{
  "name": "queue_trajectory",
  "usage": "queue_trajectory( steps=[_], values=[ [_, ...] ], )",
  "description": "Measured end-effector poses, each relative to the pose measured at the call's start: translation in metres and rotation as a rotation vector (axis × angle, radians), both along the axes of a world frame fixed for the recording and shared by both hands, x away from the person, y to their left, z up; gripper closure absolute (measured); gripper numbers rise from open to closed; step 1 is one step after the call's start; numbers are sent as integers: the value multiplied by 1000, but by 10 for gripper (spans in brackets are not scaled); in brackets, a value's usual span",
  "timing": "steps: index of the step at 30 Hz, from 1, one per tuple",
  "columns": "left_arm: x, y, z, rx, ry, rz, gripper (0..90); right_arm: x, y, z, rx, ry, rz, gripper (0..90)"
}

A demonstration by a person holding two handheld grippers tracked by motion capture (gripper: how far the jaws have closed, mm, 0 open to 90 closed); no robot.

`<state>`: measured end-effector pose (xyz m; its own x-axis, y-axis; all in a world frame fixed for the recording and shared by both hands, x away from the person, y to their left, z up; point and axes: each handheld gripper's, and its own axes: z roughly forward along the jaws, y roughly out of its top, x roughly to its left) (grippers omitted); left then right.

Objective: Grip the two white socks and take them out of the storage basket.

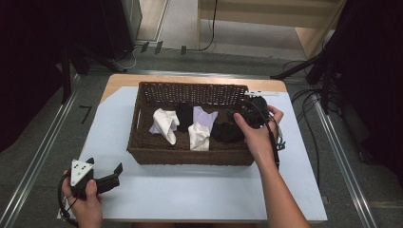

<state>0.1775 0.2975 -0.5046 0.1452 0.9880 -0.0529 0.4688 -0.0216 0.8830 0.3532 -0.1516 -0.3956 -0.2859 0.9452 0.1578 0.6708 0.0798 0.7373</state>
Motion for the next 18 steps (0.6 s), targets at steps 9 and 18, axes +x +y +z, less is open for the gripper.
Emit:
queue_trajectory(
  steps=[9, 18],
  values=[
    [0, 0, 0, -2, 2, 1, 3, 8, 32, -10, -25, 36, 49, 288],
    [1, 0, 0, -4, 9, 1, 3, 16, 60, -20, -142, 130, 105, 473]
  ],
)
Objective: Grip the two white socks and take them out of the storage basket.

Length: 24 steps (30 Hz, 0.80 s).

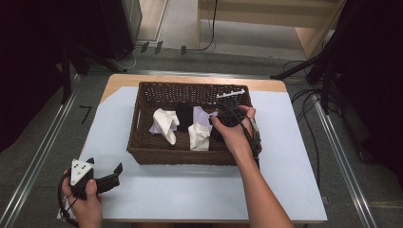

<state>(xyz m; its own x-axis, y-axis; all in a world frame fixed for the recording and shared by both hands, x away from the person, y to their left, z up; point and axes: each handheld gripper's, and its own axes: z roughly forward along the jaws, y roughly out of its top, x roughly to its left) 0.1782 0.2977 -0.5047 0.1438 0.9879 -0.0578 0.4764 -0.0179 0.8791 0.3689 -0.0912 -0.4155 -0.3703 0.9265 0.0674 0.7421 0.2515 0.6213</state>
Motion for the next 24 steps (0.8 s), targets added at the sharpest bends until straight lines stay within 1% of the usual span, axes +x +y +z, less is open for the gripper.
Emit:
queue_trajectory(
  steps=[1, 3, 4, 5, 6, 7, 8, 10, 11, 12, 13, 14, 16, 17, 18, 19, 20, 21, 22, 23, 24],
  values=[
    [0, 0, 0, 0, 0, 0, 3, 1, 1, 0, 5, 16, 9, 475],
    [0, 0, 0, 1, 0, 0, 3, 2, 4, -1, 55, 40, 12, 482],
    [0, 0, 0, 1, 0, 0, 2, 2, 4, -1, 55, 40, 12, 482],
    [0, 0, 0, 1, -1, 1, 3, 4, 12, -4, 1, 69, 35, 500],
    [0, 0, 0, 0, 0, 1, 3, 5, 16, -6, -28, 79, 45, 504],
    [0, 0, 0, 0, -1, 1, 3, 6, 18, -6, -37, 84, 49, 508],
    [0, 0, 0, 0, -1, 1, 3, 8, 20, -7, -5, 99, 43, 515],
    [0, 0, 0, 0, 0, 0, 3, 10, 23, -8, 20, 126, 33, 519],
    [0, 0, 0, -1, 0, 0, 3, 11, 25, -10, 17, 138, 42, 521],
    [0, 0, 0, -1, 0, 0, 3, 11, 25, -10, 17, 138, 42, 521],
    [0, 0, 0, 0, 3, -1, 3, 14, 31, -14, -33, 179, 73, 521],
    [0, 0, 0, -1, 2, -1, 3, 15, 33, -15, -42, 195, 83, 522],
    [0, 0, 0, -2, 2, 0, 3, 15, 33, -16, -42, 203, 88, 528],
    [0, 0, 0, -1, 2, -1, 3, 18, 33, -18, -29, 223, 92, 529],
    [0, 0, 0, -1, 2, -1, 3, 18, 33, -18, -29, 223, 92, 529],
    [0, 0, 0, -1, 2, -1, 3, 20, 32, -22, -30, 245, 92, 514],
    [0, 0, 0, -3, 2, 0, 3, 21, 32, -24, -28, 255, 97, 508],
    [0, 0, 0, -5, 1, 0, 3, 23, 33, -27, -28, 271, 110, 506],
    [0, 0, 0, -5, 1, 0, 3, 23, 33, -27, -28, 271, 110, 506],
    [0, 0, 0, -5, 2, 1, 3, 24, 36, -31, -36, 290, 140, 495],
    [0, 0, 0, -5, 2, 1, 3, 24, 37, -32, -40, 291, 154, 491]
  ],
)
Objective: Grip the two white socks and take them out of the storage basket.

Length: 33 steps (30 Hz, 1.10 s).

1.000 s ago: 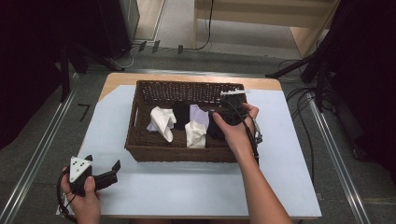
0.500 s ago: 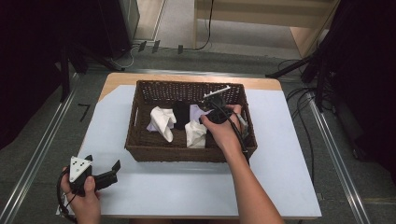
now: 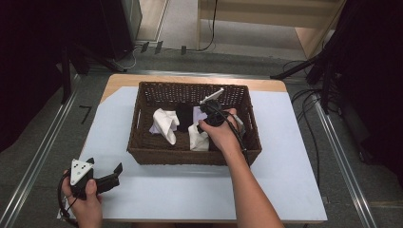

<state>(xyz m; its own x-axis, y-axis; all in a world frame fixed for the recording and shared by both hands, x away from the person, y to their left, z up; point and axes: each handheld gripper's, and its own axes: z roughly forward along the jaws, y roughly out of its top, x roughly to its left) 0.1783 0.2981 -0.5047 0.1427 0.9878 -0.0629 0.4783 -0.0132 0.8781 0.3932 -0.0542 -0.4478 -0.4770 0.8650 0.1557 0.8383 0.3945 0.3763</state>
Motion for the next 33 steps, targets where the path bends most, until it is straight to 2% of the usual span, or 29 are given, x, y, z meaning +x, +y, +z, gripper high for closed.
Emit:
queue_trajectory(
  steps=[2, 4, 5, 6, 7, 8, 9, 10, 11, 12, 13, 14, 15, 16, 17, 18, 20, 24, 29, 30, 33],
  values=[
    [0, 0, 0, 0, 0, 0, 3, 0, 2, -2, 2, 4, 16, 491],
    [0, 0, 0, 1, -1, 1, 3, 0, 10, -10, -25, 29, 78, 506],
    [0, 0, 0, 1, -1, 1, 3, 0, 10, -10, -25, 29, 78, 506],
    [0, 0, 0, -1, -2, 2, 3, -1, 17, -14, -64, 49, 125, 533],
    [0, 0, 0, -1, -2, 2, 3, -1, 17, -14, -64, 49, 125, 533],
    [0, 0, 0, 1, -2, 0, 3, -2, 22, -19, -109, 86, 168, 583],
    [0, 0, 0, 1, -2, 0, 2, -2, 22, -19, -109, 86, 168, 583],
    [0, 0, 0, 0, -4, 0, 3, -2, 23, -19, -134, 65, 178, 737],
    [0, 0, 0, 0, -4, 0, 3, -2, 23, -19, -134, 65, 178, 737],
    [0, 0, 0, -2, -5, 0, 3, -2, 21, -16, -109, 54, 170, 814],
    [0, 0, 0, -2, -5, 0, 3, -2, 21, -16, -109, 54, 170, 814],
    [0, 0, 0, 0, -5, -1, 3, -2, 18, -12, -71, 45, 157, 827],
    [0, 0, 0, -1, -5, -1, 3, -2, 16, -10, -56, 26, 151, 829],
    [0, 0, 0, -1, -5, -1, 3, -2, 16, -10, -56, 26, 151, 829],
    [0, 0, 0, 0, -5, 0, 3, -3, 14, -7, -45, 6, 138, 831],
    [0, 0, 0, 1, -3, 0, 3, -4, 12, -2, -25, -39, 104, 833],
    [0, 0, 0, 4, -2, -1, 3, -5, 8, 4, -8, -81, 79, 833],
    [0, -1, 0, 5, -5, 0, 3, -6, -2, 16, 51, -122, 23, 833],
    [0, -1, 0, 8, -3, -2, 3, -7, -11, 26, 62, -167, -12, 833],
    [0, -1, 0, 8, -3, -2, 3, -8, -18, 31, 68, -200, -38, 833],
    [0, -1, 0, 7, -5, -2, 3, -9, -28, 36, 89, -245, -63, 834]
  ],
)
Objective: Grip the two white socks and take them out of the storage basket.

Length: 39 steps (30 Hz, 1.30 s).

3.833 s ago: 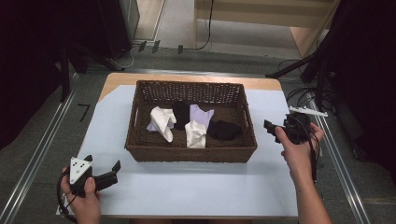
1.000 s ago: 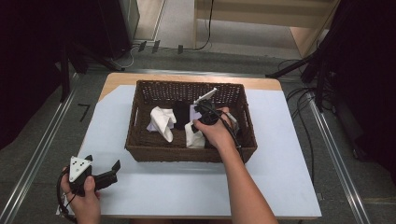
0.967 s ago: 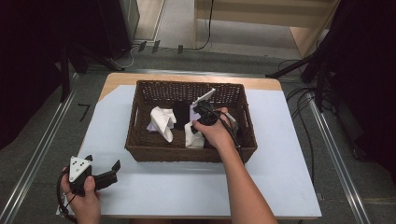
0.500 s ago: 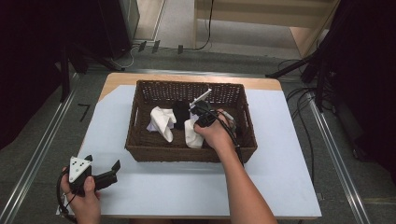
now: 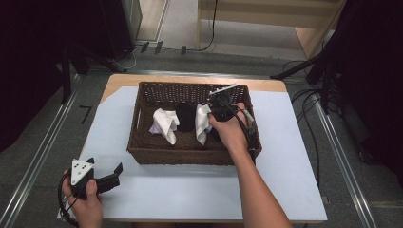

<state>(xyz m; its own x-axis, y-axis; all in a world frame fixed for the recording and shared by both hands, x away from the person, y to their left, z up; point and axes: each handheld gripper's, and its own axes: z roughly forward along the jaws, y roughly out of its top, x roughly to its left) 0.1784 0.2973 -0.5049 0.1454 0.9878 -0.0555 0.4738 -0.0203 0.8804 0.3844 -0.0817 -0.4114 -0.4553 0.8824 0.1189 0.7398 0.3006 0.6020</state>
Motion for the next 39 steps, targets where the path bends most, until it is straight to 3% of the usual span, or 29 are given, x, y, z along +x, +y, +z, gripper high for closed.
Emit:
queue_trajectory(
  steps=[7, 8, 9, 12, 13, 15, 17, 18, 19, 22, 23, 25, 26, 27, 28, 29, 30, 33, 36, 39],
  values=[
    [0, 0, 0, 5, 7, 4, 3, -6, -15, 17, 40, -112, -54, 833],
    [0, 0, 0, 3, 6, 3, 3, -6, -15, 17, 40, -112, -54, 833],
    [0, 0, 0, 0, 2, 2, 3, -6, -18, 19, 15, -135, -101, 832],
    [0, 0, 0, -1, 2, 3, 3, -3, -22, 15, -6, -116, -138, 829],
    [0, 0, 0, -1, 2, 3, 3, 0, -28, 7, -20, -89, -175, 826],
    [0, 0, 0, -2, 1, 3, 3, 0, -33, 2, -4, -89, -183, 821],
    [0, 0, 0, -1, 3, 2, 3, -1, -32, -1, 35, -83, -140, 796],
    [0, 0, 0, 0, 4, 3, 3, -1, -32, -1, 35, -83, -140, 796],
    [0, 0, 0, 5, 8, 4, 3, 0, -26, -6, 32, -54, -84, 742],
    [0, 0, 0, 1, 3, 3, 3, 3, -15, -14, 11, 5, -20, 676],
    [0, 0, 0, 1, 3, 3, 3, 3, -15, -14, 11, 5, -20, 676],
    [0, 0, 0, -1, 3, 4, 3, 4, -4, -23, -22, 21, 42, 528],
    [0, 0, 0, -1, 0, 2, 3, 4, -4, -23, -22, 21, 42, 528],
    [0, 0, 0, -1, -1, 2, 3, 3, 4, -29, -63, 30, 93, 425],
    [0, 0, 0, -1, -1, 2, 3, 3, 4, -29, -63, 30, 93, 425],
    [0, 0, 0, 1, 2, 2, 3, 3, 9, -32, -115, 11, 95, 363],
    [0, 0, 0, 0, 1, 3, 3, 3, 9, -31, -117, 3, 91, 345],
    [0, 0, 0, 3, 4, 5, 3, 4, 13, -24, -43, -7, 58, 334],
    [0, 0, 0, 2, 3, 2, 3, 2, 30, -22, -15, 41, 122, 384],
    [0, 0, 0, -1, -3, 3, 3, 1, 42, -24, -16, 70, 155, 381]
  ],
)
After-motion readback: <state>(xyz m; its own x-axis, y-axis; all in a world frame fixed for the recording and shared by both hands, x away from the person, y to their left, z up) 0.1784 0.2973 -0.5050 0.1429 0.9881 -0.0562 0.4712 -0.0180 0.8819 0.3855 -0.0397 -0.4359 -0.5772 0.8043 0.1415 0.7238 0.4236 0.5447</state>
